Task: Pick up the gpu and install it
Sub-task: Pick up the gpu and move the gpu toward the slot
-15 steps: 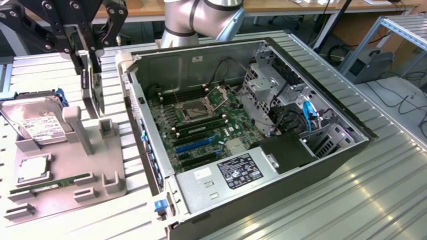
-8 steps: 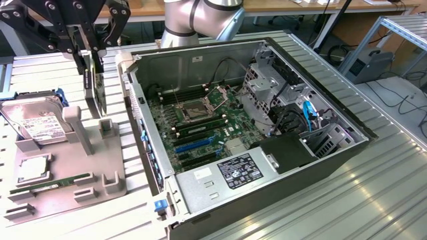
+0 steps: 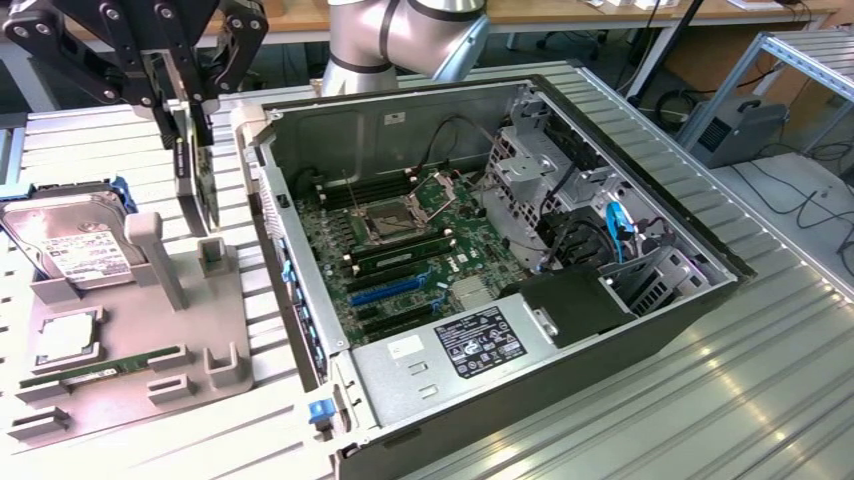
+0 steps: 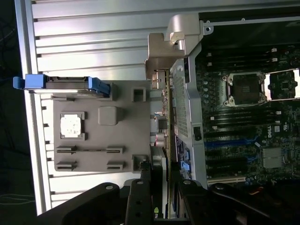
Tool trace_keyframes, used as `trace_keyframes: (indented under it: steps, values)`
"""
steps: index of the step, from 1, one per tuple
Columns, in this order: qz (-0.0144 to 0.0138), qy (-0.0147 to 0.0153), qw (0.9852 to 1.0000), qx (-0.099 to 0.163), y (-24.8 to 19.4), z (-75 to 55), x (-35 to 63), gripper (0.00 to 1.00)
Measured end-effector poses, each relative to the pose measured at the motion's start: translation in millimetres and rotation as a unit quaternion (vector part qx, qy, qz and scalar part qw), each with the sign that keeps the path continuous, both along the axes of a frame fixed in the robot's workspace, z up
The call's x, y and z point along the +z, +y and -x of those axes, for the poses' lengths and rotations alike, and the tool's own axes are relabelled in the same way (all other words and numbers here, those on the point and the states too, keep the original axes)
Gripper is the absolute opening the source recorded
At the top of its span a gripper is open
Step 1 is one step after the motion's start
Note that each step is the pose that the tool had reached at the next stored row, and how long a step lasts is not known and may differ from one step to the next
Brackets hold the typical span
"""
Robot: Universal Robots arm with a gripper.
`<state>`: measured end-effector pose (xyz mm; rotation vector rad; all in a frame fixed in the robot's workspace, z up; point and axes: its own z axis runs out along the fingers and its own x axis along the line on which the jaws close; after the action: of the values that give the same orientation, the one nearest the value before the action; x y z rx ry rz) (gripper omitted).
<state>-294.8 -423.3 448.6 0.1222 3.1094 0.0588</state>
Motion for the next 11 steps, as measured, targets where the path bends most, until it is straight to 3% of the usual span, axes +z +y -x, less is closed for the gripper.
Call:
trace_keyframes:
  steps: [11]
  values:
    - [0.0,0.0,1.0,0.0,-0.2,-7.2,-0.1,0.27]
